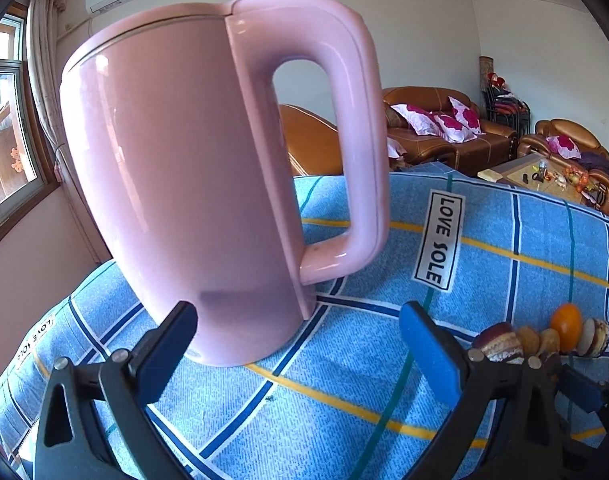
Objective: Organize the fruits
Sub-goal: 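Grasp a dark brown round fruit with the right tool while the left grasps a striped cake roll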
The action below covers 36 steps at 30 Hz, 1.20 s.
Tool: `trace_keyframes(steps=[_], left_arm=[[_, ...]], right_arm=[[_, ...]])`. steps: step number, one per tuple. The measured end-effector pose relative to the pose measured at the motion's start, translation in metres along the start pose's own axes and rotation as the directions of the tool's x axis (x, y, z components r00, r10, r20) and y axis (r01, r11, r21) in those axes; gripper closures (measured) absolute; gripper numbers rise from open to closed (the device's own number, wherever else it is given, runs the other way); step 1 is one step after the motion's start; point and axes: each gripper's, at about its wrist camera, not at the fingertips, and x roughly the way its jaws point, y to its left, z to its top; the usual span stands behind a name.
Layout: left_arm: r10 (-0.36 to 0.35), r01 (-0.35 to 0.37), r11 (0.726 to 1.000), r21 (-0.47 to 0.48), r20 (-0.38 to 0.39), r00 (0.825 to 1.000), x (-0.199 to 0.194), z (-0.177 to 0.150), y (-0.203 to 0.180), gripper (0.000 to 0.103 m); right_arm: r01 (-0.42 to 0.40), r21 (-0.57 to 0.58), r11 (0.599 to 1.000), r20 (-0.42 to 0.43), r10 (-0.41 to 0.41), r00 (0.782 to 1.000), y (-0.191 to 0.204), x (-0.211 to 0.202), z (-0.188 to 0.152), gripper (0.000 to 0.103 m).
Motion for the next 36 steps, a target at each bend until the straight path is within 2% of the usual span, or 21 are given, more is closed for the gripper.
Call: trace_keyframes(steps=[1, 4, 7, 9, 12, 14, 16, 18, 22, 24, 27, 28, 31, 34, 36], left_arm=[[-0.01, 0.01, 1.0, -0.001, -0.001, 1.0, 0.0, 0.001, 0.0, 0.0], [-0.036, 0.036, 0.999, -0.001, -0.003, 0.999, -0.001, 0.001, 0.0, 0.0], [-0.048, 0.048, 0.999, -0.01, -0.001, 0.999, -0.002, 0.002, 0.001, 0.0], [-0.085, 0.084, 0.996, -0.023, -0.007, 0.996, -0.001, 0.003, 0.002, 0.0], [-0.128, 0.128, 0.991, -0.044, -0.002, 0.992, -0.002, 0.002, 0.003, 0.0], [-0.166, 0.165, 0.985, -0.039, -0.002, 0.986, -0.003, 0.002, 0.0, 0.0], [-0.238, 0.238, 0.971, -0.016, -0.005, 0.971, -0.006, 0.001, -0.006, 0.0], [-0.302, 0.303, 0.952, 0.037, -0.011, 0.953, -0.01, -0.001, -0.016, 0.001], [-0.335, 0.33, 0.924, 0.192, -0.004, 0.942, -0.02, -0.003, -0.04, 0.012], [-0.352, 0.351, 0.907, 0.234, -0.038, 0.935, -0.019, -0.004, -0.05, 0.016], [-0.417, 0.428, 0.873, 0.233, -0.097, 0.904, -0.018, -0.005, -0.057, 0.029], [-0.425, 0.439, 0.868, 0.232, -0.111, 0.898, -0.017, -0.005, -0.059, 0.031], [-0.414, 0.439, 0.867, 0.236, -0.148, 0.898, -0.014, -0.008, -0.067, 0.035], [-0.411, 0.45, 0.866, 0.216, -0.203, 0.889, -0.002, -0.007, -0.073, 0.037], [-0.409, 0.456, 0.874, 0.166, -0.253, 0.877, 0.01, -0.005, -0.074, 0.037]], right_arm=[[0.004, 0.0, 1.0, -0.02, -0.004, 1.0, 0.001, 0.004, 0.0, 0.055], [-0.003, 0.011, 1.0, -0.037, 0.003, 0.999, -0.001, 0.007, 0.0, 0.063], [-0.021, 0.024, 0.999, -0.035, 0.022, 0.999, -0.005, 0.003, -0.003, 0.063], [-0.018, 0.032, 0.999, -0.022, 0.019, 1.0, -0.006, -0.003, -0.006, 0.063], [0.01, 0.059, 0.998, 0.101, -0.016, 0.995, -0.014, -0.033, -0.011, 0.063], [0.064, 0.063, 0.996, 0.196, -0.075, 0.978, -0.019, -0.056, -0.018, 0.063], [0.128, 0.067, 0.989, 0.254, -0.141, 0.957, -0.025, -0.074, -0.025, 0.063], [0.156, 0.088, 0.984, 0.283, -0.175, 0.943, -0.035, -0.087, -0.029, 0.063], [0.167, 0.124, 0.978, 0.288, -0.196, 0.937, -0.052, -0.096, -0.033, 0.063], [0.159, 0.149, 0.976, 0.28, -0.195, 0.94, -0.058, -0.097, -0.033, 0.063], [0.142, 0.166, 0.976, 0.267, -0.183, 0.946, -0.061, -0.091, -0.031, 0.063], [0.139, 0.167, 0.976, 0.265, -0.18, 0.947, -0.06, -0.087, -0.029, 0.063], [0.127, 0.168, 0.977, 0.254, -0.168, 0.953, -0.062, -0.083, -0.028, 0.063], [0.116, 0.183, 0.976, 0.242, -0.159, 0.957, -0.064, -0.08, -0.029, 0.063], [0.109, 0.191, 0.975, 0.231, -0.153, 0.961, -0.067, -0.078, -0.029, 0.063]])
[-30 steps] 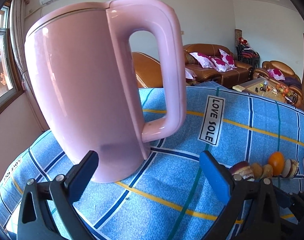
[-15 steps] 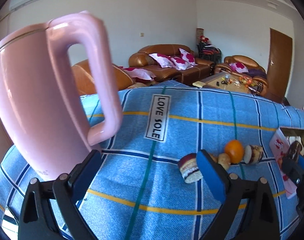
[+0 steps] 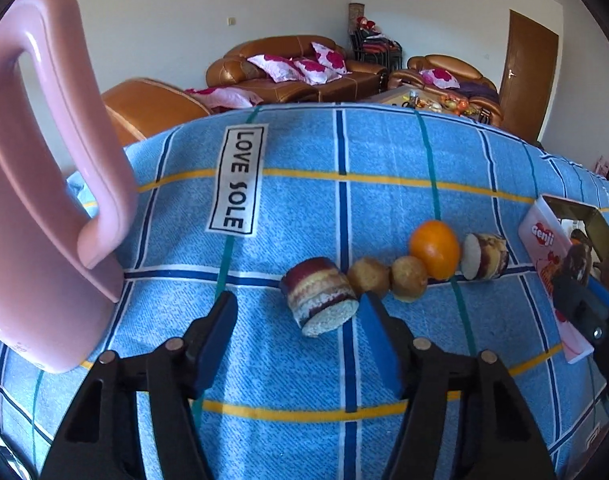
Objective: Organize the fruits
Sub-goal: 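Grasp a dark brown round fruit with the right tool while the left grasps a striped cake roll, then carry the brown fruit and cake roll over the pink tin box with both tools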
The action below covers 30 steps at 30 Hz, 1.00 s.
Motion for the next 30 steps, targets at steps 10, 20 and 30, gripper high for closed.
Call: trace_keyframes(steps=[10, 20, 30], left_arm=[[0.02, -0.024, 0.994, -0.104, -0.047, 0.999, 0.021, 0.011, 0.009, 0.04], [0.002, 0.02, 0.975, -0.221, 0.1, 0.995, -0.008, -0.001, 0.032, 0.057], [0.11, -0.05, 0.981, -0.188, 0.324, 0.94, -0.053, -0.017, 0.014, 0.057]], right_arm=[[-0.009, 0.011, 1.0, -0.015, 0.01, 1.0, -0.002, 0.004, 0.001, 0.063], [-0.003, 0.009, 1.0, 0.028, 0.002, 1.0, -0.003, 0.0, 0.002, 0.063], [0.149, -0.038, 0.988, 0.193, -0.139, 0.971, -0.007, -0.02, 0.011, 0.063]])
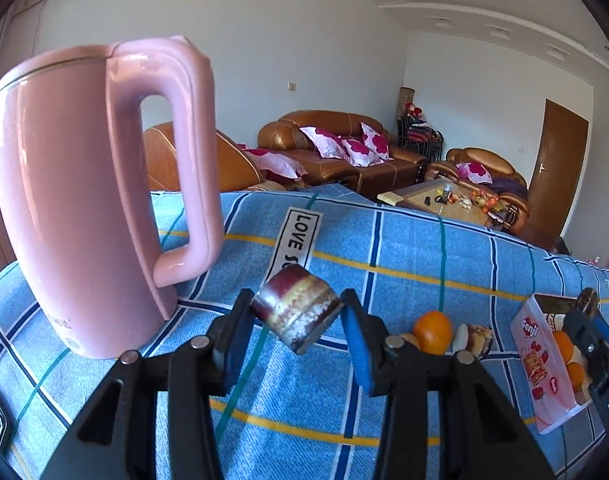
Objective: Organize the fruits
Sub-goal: 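Carry the brown fruit and cake roll over the pink tin box with both tools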
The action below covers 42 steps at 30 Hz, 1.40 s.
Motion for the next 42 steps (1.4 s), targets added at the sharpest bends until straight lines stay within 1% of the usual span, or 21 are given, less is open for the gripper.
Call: trace_keyframes(steps=[3, 7, 13, 16, 22, 29, 38, 42], left_arm=[[0.01, -0.011, 1.0, 0.017, 0.026, 1.0, -0.01, -0.004, -0.003, 0.057], [0.013, -0.015, 0.999, 0.048, 0.037, 0.999, -0.017, -0.009, -0.011, 0.057], [0.034, -0.042, 0.994, 0.103, 0.079, 0.996, -0.032, -0.013, -0.028, 0.057], [0.032, -0.042, 0.992, 0.119, 0.086, 0.996, -0.037, -0.016, -0.033, 0.057], [0.041, -0.053, 0.992, 0.118, 0.102, 0.994, -0.05, -0.02, -0.038, 0.057], [0.052, -0.063, 0.992, 0.114, 0.101, 0.994, -0.056, -0.021, -0.043, 0.057], [0.053, -0.066, 0.989, 0.132, 0.098, 0.994, -0.061, -0.023, -0.054, 0.057], [0.038, -0.048, 0.991, 0.125, 0.082, 0.996, -0.06, -0.024, -0.058, 0.057]], right_arm=[[0.004, -0.035, 0.999, -0.007, -0.004, 1.0, 0.007, 0.003, -0.003, 0.063], [0.019, -0.072, 0.997, 0.035, -0.017, 0.999, 0.015, -0.007, -0.006, 0.063], [0.031, -0.112, 0.993, 0.064, -0.024, 0.998, 0.023, -0.016, -0.011, 0.063], [0.032, -0.117, 0.993, 0.069, -0.024, 0.997, 0.023, -0.021, -0.012, 0.063], [0.032, -0.112, 0.993, 0.066, -0.025, 0.998, 0.017, -0.03, -0.016, 0.063], [0.034, -0.13, 0.991, 0.074, -0.025, 0.997, 0.015, -0.041, -0.019, 0.063], [0.039, -0.113, 0.993, 0.061, -0.032, 0.998, 0.005, -0.044, -0.02, 0.063], [0.044, -0.117, 0.992, 0.057, -0.038, 0.998, 0.0, -0.045, -0.02, 0.063]])
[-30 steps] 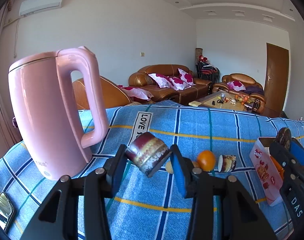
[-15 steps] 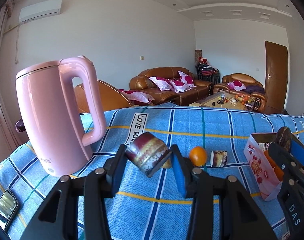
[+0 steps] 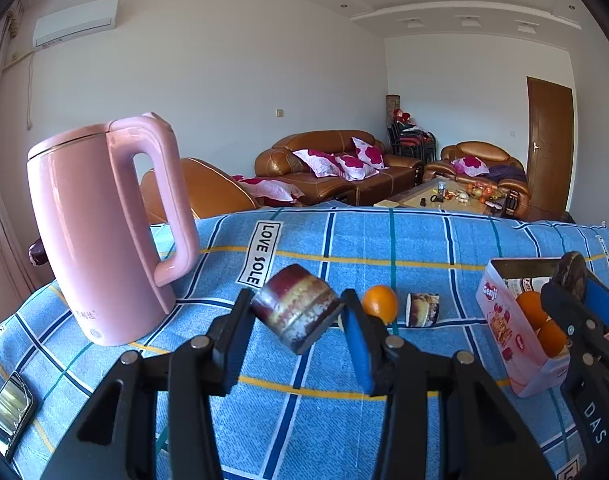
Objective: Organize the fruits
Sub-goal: 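Carry the brown fruit and cake roll over the pink tin box with both tools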
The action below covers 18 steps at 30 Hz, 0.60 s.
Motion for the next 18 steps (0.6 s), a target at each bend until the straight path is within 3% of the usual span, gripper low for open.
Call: trace_keyframes(steps=[18], left_arm=[[-0.031, 0.031, 0.999, 0.026, -0.006, 1.0, -0.007, 0.001, -0.03, 0.057]], right_arm=[[0.031, -0.003, 1.0, 0.005, -0.031, 1.0, -0.033, -0.007, -0.003, 0.063]])
